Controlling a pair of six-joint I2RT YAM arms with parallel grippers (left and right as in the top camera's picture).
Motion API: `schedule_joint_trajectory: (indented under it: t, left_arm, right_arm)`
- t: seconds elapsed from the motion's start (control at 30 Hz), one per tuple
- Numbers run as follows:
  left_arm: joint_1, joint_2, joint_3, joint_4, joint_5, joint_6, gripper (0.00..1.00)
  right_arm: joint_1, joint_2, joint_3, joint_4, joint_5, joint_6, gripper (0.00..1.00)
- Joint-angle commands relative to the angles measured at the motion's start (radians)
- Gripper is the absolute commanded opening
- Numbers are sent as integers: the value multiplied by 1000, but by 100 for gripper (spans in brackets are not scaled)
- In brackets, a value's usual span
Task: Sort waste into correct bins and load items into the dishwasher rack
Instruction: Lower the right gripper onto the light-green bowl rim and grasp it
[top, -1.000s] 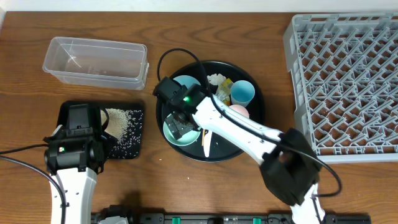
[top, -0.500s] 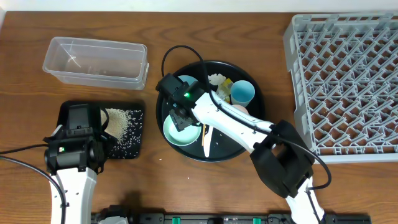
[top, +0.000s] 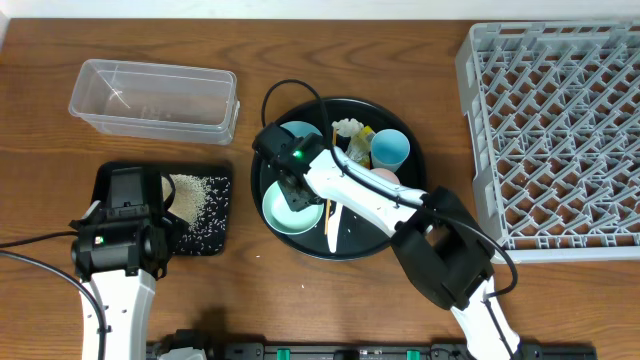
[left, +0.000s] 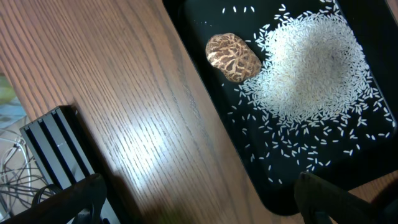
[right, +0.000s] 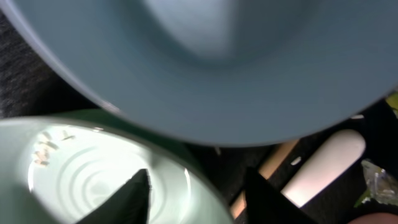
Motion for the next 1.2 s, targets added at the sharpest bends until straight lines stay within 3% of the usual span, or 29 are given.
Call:
schedule_joint_trajectory:
  t: [0.0,0.3,0.53,1.17]
  left_arm:
    - [4,-3,14,-3,-21,-5,98]
    - [5,-3,14,-4,-21,-5,98]
    - [5,-3,14,-4,-21,-5,98]
    - [5,-3,14,-3,-21,-5,98]
  right_arm:
    - [-21,1,15,2,23,2,37]
    - [-21,1,16,0,-26,-16,21]
    - [-22,1,23,-11,-44,-16,2]
    - [-24,-1,217,-233,-44,-32,1]
